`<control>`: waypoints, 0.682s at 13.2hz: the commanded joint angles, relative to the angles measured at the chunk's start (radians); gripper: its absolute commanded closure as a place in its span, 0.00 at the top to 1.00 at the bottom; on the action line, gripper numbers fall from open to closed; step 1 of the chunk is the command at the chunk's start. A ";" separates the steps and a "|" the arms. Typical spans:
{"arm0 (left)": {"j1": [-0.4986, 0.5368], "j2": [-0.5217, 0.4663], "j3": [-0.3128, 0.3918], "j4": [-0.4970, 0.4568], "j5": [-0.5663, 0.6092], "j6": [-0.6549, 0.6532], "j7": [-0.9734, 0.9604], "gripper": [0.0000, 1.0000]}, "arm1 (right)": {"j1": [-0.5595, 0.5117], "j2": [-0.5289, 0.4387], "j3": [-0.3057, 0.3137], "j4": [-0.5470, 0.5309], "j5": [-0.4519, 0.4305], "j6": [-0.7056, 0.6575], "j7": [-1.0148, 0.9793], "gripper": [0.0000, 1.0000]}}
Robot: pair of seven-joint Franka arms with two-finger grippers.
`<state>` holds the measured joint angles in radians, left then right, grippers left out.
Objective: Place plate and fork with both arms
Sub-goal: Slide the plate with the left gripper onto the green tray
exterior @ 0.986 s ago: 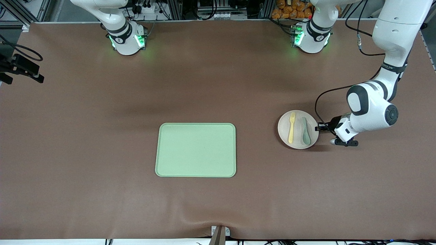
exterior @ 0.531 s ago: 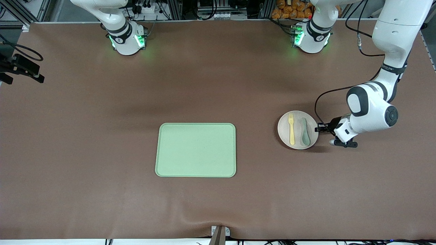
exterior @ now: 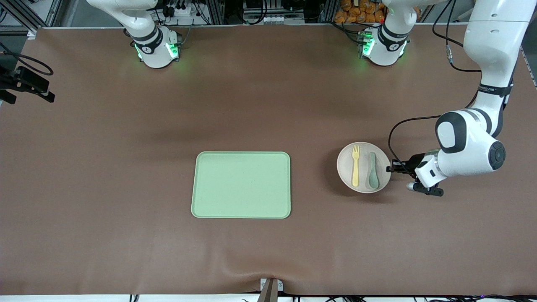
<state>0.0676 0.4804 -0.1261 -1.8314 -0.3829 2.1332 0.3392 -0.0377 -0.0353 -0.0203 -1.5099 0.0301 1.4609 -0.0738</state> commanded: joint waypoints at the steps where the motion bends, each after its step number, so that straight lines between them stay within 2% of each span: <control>1: -0.090 0.035 0.006 0.127 -0.010 -0.071 -0.136 0.00 | -0.010 0.006 0.006 0.008 0.016 -0.005 -0.012 1.00; 5: -0.221 0.115 0.006 0.283 -0.010 -0.082 -0.374 0.00 | -0.016 0.020 0.005 0.010 0.019 -0.010 -0.011 1.00; 9: -0.357 0.202 0.008 0.406 -0.017 -0.081 -0.518 0.00 | -0.014 0.037 0.003 0.010 0.019 -0.007 -0.009 1.00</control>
<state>-0.2379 0.6210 -0.1299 -1.5291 -0.3832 2.0832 -0.0994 -0.0381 -0.0137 -0.0229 -1.5107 0.0332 1.4596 -0.0738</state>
